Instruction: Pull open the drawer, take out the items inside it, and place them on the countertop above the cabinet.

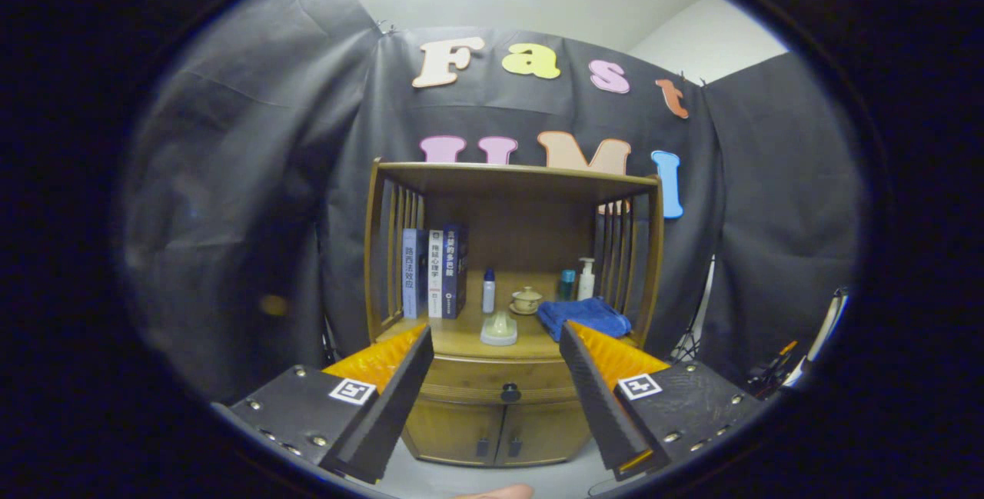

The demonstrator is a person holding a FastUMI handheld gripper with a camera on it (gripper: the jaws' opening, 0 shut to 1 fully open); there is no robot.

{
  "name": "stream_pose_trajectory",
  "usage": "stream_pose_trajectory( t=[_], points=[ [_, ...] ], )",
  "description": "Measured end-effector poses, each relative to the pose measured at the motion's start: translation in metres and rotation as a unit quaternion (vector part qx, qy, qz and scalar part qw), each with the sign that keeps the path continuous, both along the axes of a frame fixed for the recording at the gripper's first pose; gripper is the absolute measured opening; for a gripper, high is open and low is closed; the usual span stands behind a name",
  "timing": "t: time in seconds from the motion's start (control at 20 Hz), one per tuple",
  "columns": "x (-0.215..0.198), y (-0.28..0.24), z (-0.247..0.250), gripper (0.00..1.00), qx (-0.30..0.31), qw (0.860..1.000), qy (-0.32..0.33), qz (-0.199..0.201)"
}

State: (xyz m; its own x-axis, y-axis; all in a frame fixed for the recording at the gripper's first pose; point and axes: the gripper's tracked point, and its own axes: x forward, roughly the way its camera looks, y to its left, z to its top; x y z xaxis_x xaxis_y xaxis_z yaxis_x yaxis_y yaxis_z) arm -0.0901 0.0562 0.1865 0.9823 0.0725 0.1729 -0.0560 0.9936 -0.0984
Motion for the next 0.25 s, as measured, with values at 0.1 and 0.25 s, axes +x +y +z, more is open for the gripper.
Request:
stream_pose_trajectory(
  t=[0.1, 0.25],
  points=[
    [0.0036, -0.0005, -0.0048, 0.99, -0.002, 1.0, 0.008, -0.001],
    [0.0089, 0.0027, -0.0081, 0.99, -0.002, 1.0, 0.013, 0.003]
  ],
)
